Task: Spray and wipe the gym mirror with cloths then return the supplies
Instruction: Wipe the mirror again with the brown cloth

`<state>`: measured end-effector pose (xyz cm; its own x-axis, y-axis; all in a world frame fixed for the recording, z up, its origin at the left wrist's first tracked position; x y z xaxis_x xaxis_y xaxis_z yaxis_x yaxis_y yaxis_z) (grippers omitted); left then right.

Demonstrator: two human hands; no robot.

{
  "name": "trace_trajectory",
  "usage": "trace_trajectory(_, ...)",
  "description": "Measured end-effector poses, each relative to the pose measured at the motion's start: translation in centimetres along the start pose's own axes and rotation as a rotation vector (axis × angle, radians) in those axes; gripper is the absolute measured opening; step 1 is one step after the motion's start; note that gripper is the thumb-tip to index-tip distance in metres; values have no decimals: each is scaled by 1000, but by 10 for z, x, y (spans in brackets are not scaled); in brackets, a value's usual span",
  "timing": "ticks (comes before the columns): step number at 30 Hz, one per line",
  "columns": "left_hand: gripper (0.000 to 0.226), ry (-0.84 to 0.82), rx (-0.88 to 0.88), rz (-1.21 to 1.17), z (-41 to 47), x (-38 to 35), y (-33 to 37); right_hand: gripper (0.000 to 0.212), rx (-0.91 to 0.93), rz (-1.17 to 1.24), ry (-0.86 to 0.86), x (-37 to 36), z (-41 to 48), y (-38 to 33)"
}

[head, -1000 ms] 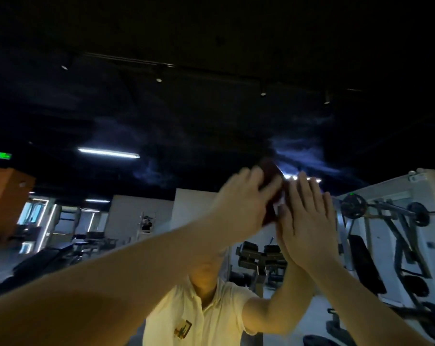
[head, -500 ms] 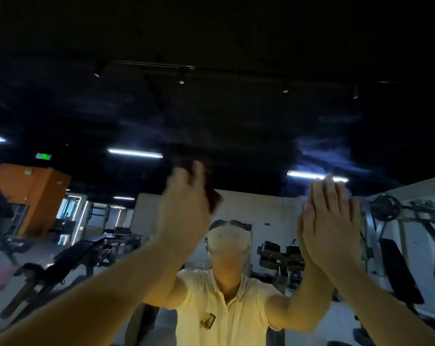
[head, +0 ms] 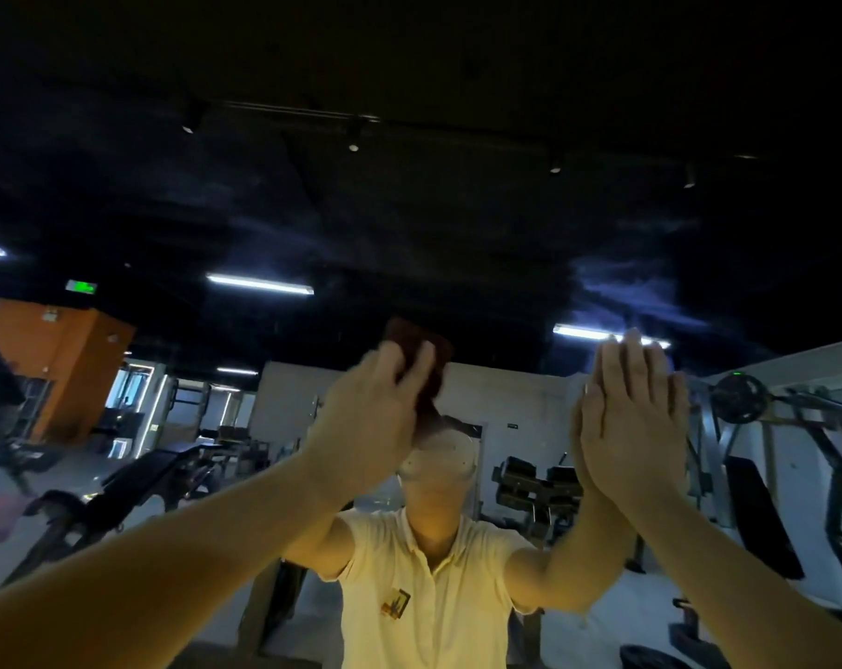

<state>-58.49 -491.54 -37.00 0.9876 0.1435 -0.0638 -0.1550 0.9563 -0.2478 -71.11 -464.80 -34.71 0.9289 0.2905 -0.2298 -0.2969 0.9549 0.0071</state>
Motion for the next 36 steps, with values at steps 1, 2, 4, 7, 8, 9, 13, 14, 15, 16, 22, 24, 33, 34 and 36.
trace_trajectory(1, 96, 8, -98, 28, -4, -4, 8, 62, -3, 1, 0, 1, 1, 0)
trace_trajectory(2, 98, 62, -174, 45, -1, -4, 10, 63, -8, 6, 3, 2, 1, 0)
trace_trajectory(4, 98, 143, -288, 100, 20, -3, 6, 63, -10, 15, 4, 4, 2, -1)
trace_trajectory(7, 90, 92, -117, 123, 74, -6, -14, 62, 13, -10, -13, 6, 3, 0)
trace_trajectory(8, 84, 129, 11, 114, 94, -3, -18, 61, 24, -12, -14, 7, 3, 1)
trace_trajectory(9, 78, 166, 124, 121, 108, -1, -15, 61, 27, 5, -18, 7, 3, 2)
trace_trajectory(13, 78, 96, 134, 28, 115, -8, 54, 57, 91, 123, -64, 23, 8, 14)
trace_trajectory(14, 83, 52, 48, 23, 108, -11, 80, 55, 118, 153, -60, 32, 11, 23)
trace_trajectory(15, 87, 12, -34, -4, 100, -12, 104, 54, 119, 195, -48, 41, 15, 36)
trace_trajectory(16, 85, -32, -107, -52, 92, -11, 126, 53, 99, 233, -43, 48, 20, 52)
trace_trajectory(22, 76, -177, -429, -145, 63, -19, 204, 62, -68, 74, -153, 24, 41, 143)
trace_trajectory(24, 66, -103, -295, -129, 109, -25, 183, 66, -3, -6, -127, 6, 33, 148)
trace_trajectory(33, 69, 175, 51, -1, 180, -36, 183, 69, 30, -22, 8, -14, 20, 154)
trace_trajectory(34, 72, 156, -83, -43, 154, -37, 205, 66, 33, -12, 13, -13, 19, 153)
trace_trajectory(36, 72, 26, -325, -146, 110, -36, 229, 61, 38, 4, 13, -10, 20, 154)
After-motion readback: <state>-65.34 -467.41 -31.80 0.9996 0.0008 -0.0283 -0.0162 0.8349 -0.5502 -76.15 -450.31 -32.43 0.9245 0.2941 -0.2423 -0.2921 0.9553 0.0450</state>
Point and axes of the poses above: each hand's wrist, its own z-axis towards the middle knuckle, its own x-axis out of the back of the hand, y = z × x, the point moved 5 cm from there along z, towards the middle knuckle, and after that the axes turned 14 degrees about y, right-handed, at the moved point
